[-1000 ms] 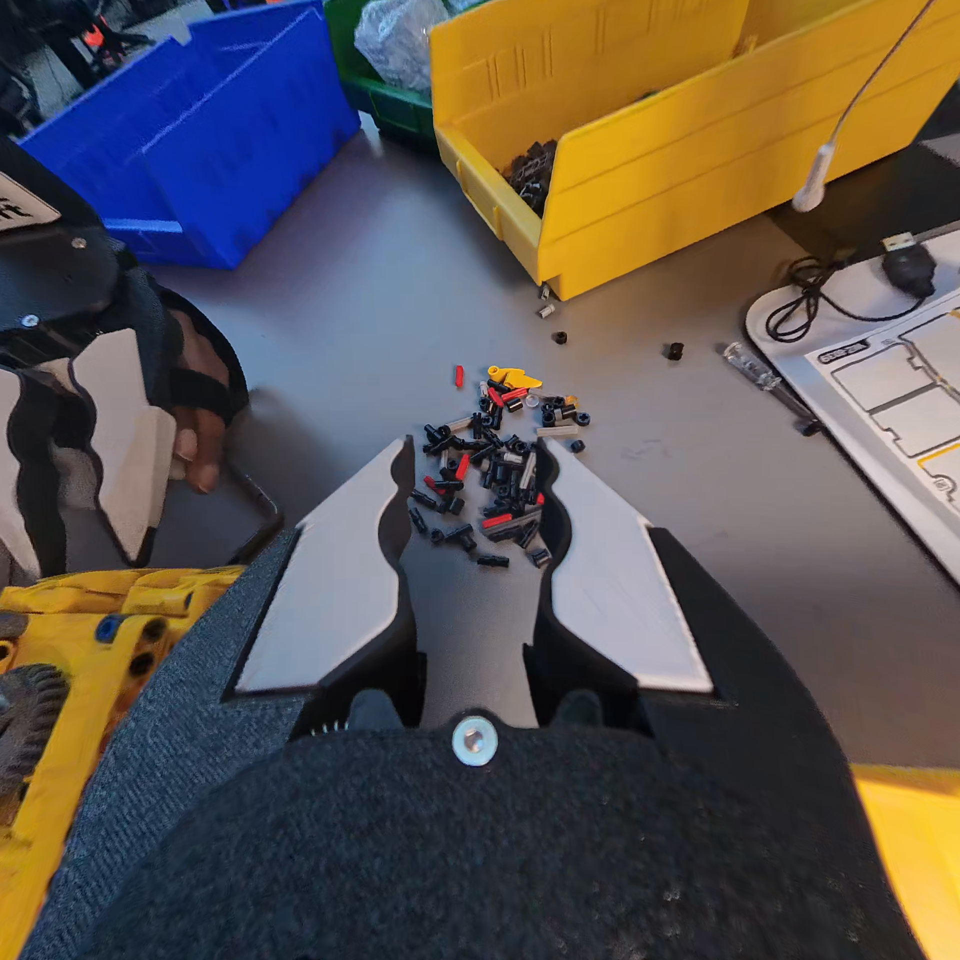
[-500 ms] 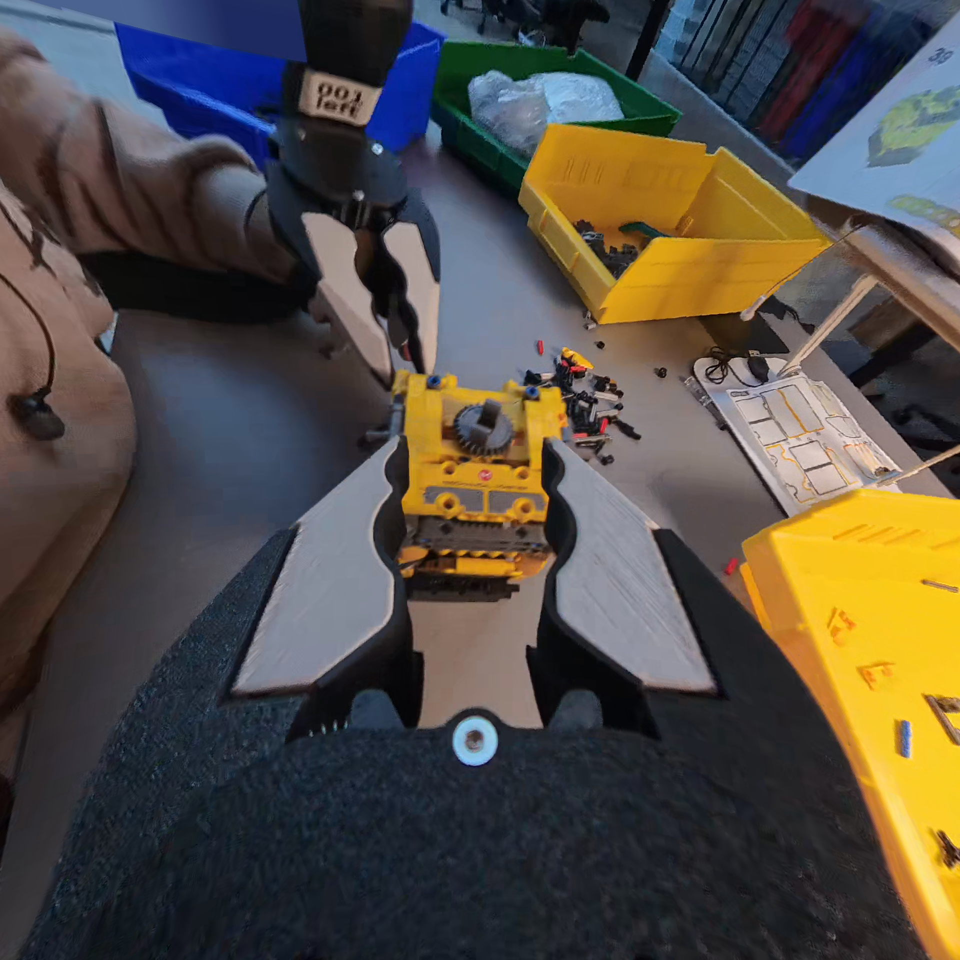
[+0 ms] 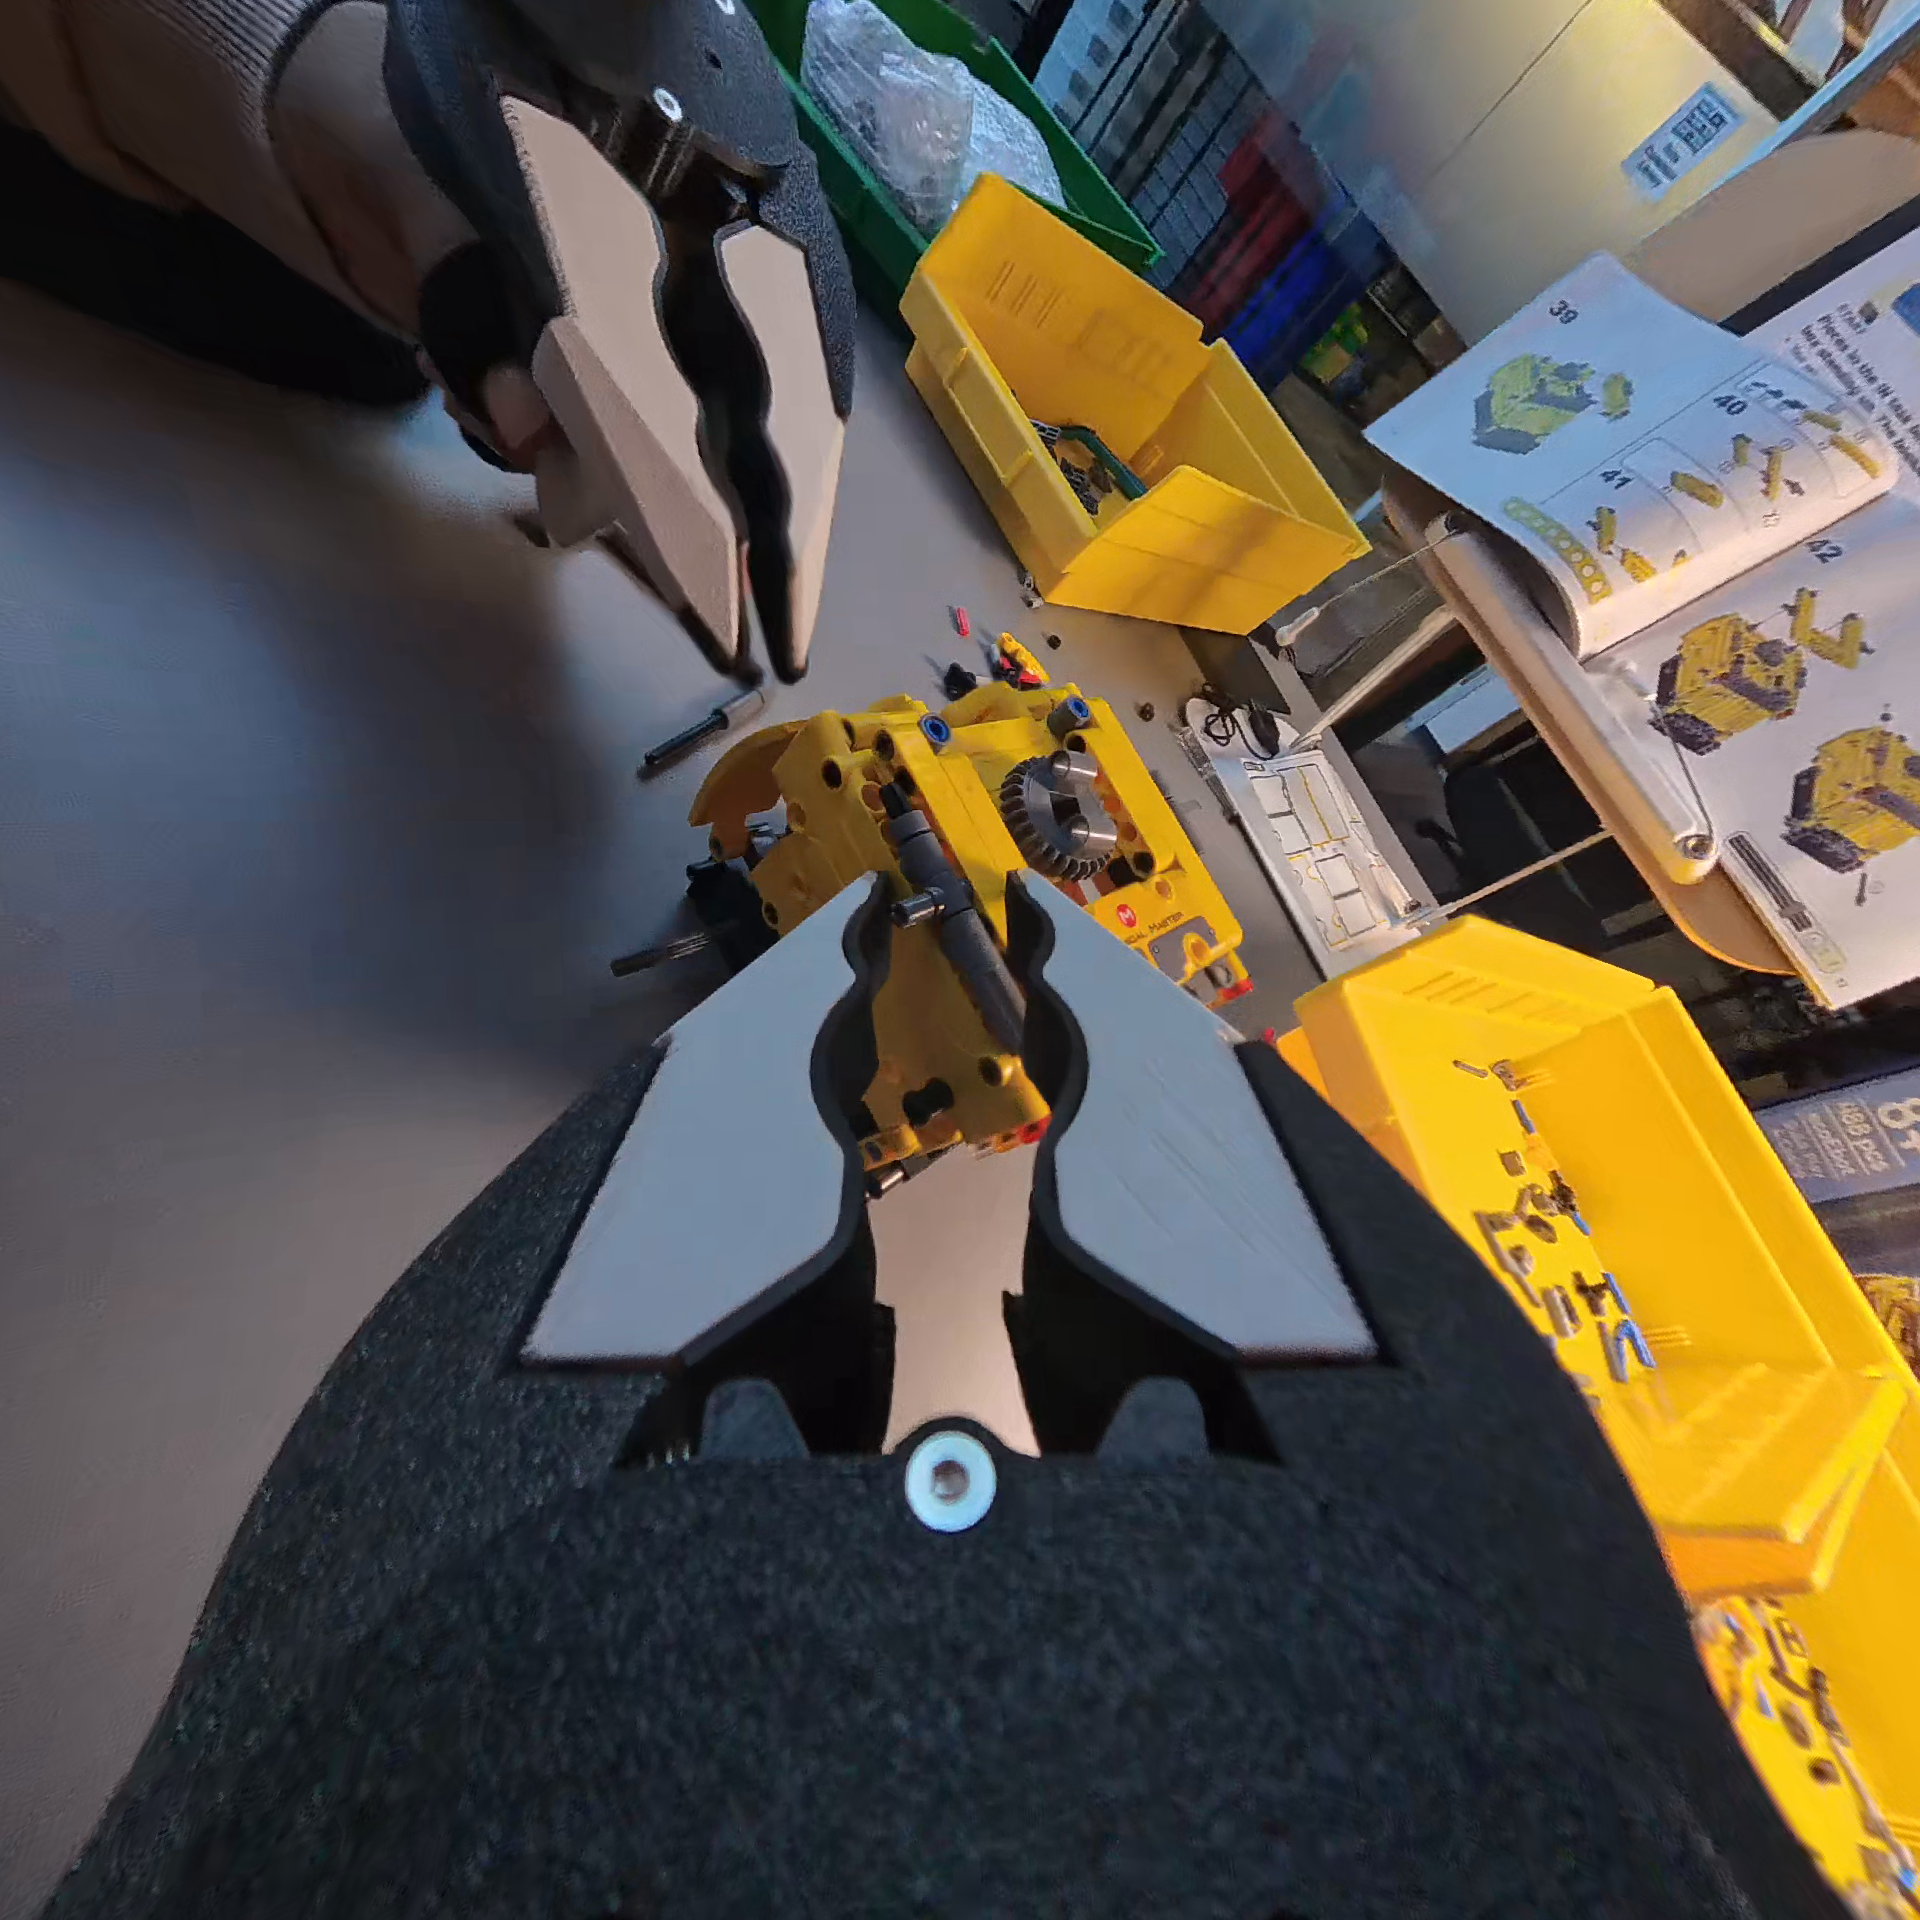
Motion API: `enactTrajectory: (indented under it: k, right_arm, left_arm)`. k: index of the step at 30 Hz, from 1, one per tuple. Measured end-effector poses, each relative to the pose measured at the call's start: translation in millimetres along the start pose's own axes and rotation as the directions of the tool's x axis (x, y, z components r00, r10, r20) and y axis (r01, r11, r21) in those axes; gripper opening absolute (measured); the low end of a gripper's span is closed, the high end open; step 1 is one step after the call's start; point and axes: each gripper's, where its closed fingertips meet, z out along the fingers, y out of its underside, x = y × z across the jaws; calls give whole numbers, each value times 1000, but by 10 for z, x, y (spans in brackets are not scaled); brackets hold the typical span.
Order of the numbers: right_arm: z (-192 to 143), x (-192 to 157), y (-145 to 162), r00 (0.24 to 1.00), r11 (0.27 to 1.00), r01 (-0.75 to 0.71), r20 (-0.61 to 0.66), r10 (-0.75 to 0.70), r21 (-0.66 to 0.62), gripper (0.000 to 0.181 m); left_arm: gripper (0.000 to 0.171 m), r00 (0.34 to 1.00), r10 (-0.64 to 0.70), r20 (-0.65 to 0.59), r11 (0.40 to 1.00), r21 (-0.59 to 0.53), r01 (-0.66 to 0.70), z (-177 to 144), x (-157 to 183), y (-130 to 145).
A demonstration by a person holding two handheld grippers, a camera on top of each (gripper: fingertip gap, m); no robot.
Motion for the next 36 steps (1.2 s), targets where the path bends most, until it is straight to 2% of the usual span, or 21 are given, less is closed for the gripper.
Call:
enactTrajectory:
  k: [4,7,14,17,19,21,23,25,28,30,31,34,36]
  right_arm:
    - [-98,-9,40,997,996,-65,33,63,57,18]
    - [-155,-14,41,985,982,-155,98,145,110,16]
    - [-172,26,51,966,959,-221,172,191,176,7]
    - [-151,112,98,957,954,-261,168,236,147,8]
    - [-168,187,76,941,937,-322,158,301,137,29]
    - [-221,281,-3,897,890,-434,159,412,139,63]
    - [-179,371,61,844,844,-534,89,528,51,105]
    - [-72,327,94,791,792,-610,44,610,-23,123]
    - [177,160,215,769,762,-636,-22,639,-117,129]
    - [313,110,369,782,765,-622,-76,619,-167,126]
    - [333,149,349,790,778,-613,-90,606,-138,119]
    - [363,139,307,809,800,-587,-59,585,-127,117]
    - [372,97,259,838,835,-540,27,545,-102,116]
  left_arm:
    - [26,987,-154,55,983,111,147,-155,-315,-131]
    - [37,971,-233,53,967,116,226,-164,-423,-70]
    - [39,978,-203,49,979,38,201,20,-389,28]
    - [32,979,-181,94,983,-16,184,125,-434,83]
    - [25,980,-152,130,986,-50,160,166,-458,117]
    - [24,980,-136,148,987,-64,146,190,-453,134]
    - [24,981,-127,148,988,-68,139,202,-433,136]
    - [24,982,-121,144,989,-70,133,212,-412,135]
    - [23,985,-113,132,990,-74,124,218,-369,135]
    - [23,985,-115,128,989,-74,125,216,-347,141]
    - [23,984,-117,134,989,-74,128,210,-348,148]
    - [22,984,-124,126,988,-71,134,174,-323,158]
    - [20,990,-132,56,988,-73,136,160,-206,145]
